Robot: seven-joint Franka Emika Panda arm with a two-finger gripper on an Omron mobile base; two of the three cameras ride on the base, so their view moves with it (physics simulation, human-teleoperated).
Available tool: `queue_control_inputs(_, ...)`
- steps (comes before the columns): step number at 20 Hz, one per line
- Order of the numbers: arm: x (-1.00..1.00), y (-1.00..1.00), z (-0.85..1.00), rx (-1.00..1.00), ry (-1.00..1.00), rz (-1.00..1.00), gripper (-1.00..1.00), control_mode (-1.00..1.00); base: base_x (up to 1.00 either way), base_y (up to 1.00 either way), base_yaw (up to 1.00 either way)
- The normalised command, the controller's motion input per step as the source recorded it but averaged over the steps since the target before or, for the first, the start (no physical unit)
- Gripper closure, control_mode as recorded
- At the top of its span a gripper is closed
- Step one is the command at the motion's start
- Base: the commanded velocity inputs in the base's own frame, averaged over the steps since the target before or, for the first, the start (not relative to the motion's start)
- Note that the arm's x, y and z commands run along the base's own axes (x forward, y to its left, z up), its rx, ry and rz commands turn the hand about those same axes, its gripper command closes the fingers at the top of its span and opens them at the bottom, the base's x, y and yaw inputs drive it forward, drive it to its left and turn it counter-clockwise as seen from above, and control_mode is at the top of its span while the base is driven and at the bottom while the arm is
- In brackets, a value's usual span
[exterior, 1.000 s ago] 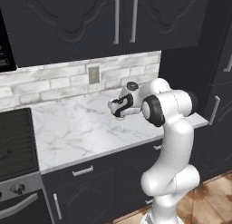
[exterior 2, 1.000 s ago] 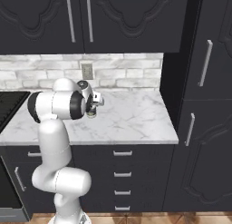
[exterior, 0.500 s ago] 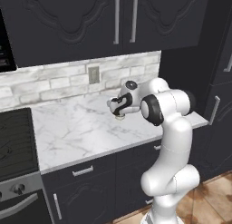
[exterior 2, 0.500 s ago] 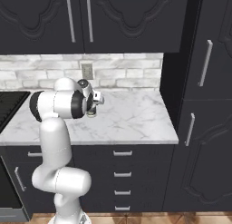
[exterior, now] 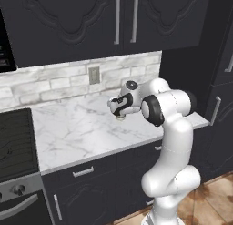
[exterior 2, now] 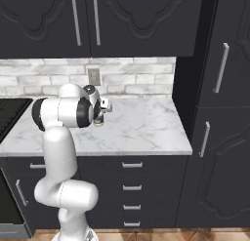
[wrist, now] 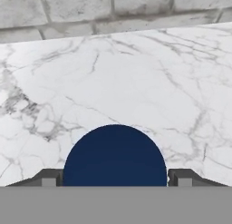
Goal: Place the ketchup and mayonnaise from the counter to the top shelf of the fridge. If the existing items in the fridge are on the top shelf, move them to other shelves.
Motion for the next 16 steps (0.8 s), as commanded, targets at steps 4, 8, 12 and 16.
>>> queue_control_inputs(4,-0.12,0.00,0.00,0.00,-0.01,0.00,1.00,-1.00,0.00,0.00,0.00)
queue_control_inputs(8,-0.45,0.00,0.10,0.00,-0.03,0.00,1.00,-1.00,0.00,0.00,0.00)
queue_control_inputs(12,-0.78,0.00,0.32,0.00,-0.09,0.00,1.00,-1.00,0.00,0.00,0.00)
queue_control_inputs(16,-0.98,0.00,0.46,0.00,-0.07,0.00,1.00,-1.00,0.00,0.00,0.00)
